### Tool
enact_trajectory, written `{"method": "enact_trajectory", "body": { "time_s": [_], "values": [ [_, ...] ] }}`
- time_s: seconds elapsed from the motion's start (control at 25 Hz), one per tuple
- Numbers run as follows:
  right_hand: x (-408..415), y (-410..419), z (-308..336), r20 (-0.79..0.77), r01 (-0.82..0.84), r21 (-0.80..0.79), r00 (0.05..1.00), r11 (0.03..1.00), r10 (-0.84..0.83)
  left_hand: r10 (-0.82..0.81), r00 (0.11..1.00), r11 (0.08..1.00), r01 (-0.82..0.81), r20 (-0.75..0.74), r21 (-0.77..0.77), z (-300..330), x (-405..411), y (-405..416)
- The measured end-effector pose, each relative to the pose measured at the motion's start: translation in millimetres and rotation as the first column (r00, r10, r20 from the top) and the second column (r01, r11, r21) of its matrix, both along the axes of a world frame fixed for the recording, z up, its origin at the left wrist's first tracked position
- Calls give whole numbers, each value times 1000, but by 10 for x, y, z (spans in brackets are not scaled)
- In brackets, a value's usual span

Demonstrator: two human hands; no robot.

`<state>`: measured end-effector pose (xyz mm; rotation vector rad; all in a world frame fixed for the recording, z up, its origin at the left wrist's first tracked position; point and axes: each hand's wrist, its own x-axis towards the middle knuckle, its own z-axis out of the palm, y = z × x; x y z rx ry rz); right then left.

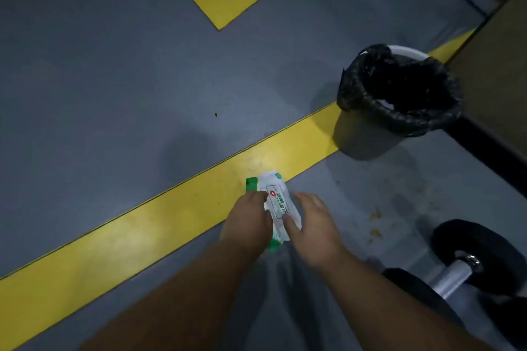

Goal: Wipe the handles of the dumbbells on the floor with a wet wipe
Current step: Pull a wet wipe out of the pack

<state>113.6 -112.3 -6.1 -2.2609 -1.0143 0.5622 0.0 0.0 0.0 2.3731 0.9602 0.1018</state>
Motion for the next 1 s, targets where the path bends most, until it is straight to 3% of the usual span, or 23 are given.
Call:
{"method": "enact_trajectory", "body": {
  "time_s": [0.2, 0.4, 0.6, 0.68, 0.88, 1.0],
  "values": [
    [26, 230, -377, -33, -116, -210, 993, 971, 112, -28, 999, 999, 30, 36, -41, -274, 160, 43],
    [188, 284, -485, 58, -65, -308, 995, 949, 87, -55, 994, 989, 68, 96, -134, -388, 249, -57],
    [348, 241, -543, 58, -21, -283, 998, 959, 39, -115, 991, 988, 121, -72, 93, -566, 337, 149],
    [408, 224, -500, 30, -33, -286, 999, 958, 43, -133, 985, 983, 145, -109, 113, -557, 374, 172],
    [496, 193, -448, 8, -93, -316, 995, 944, 100, -23, 992, 999, 28, -125, 43, -520, 433, 166],
    [442, 150, -354, 113, 65, -280, 993, 958, -34, 130, 988, 983, -140, -89, -116, -511, 379, 167]
  ]
}}
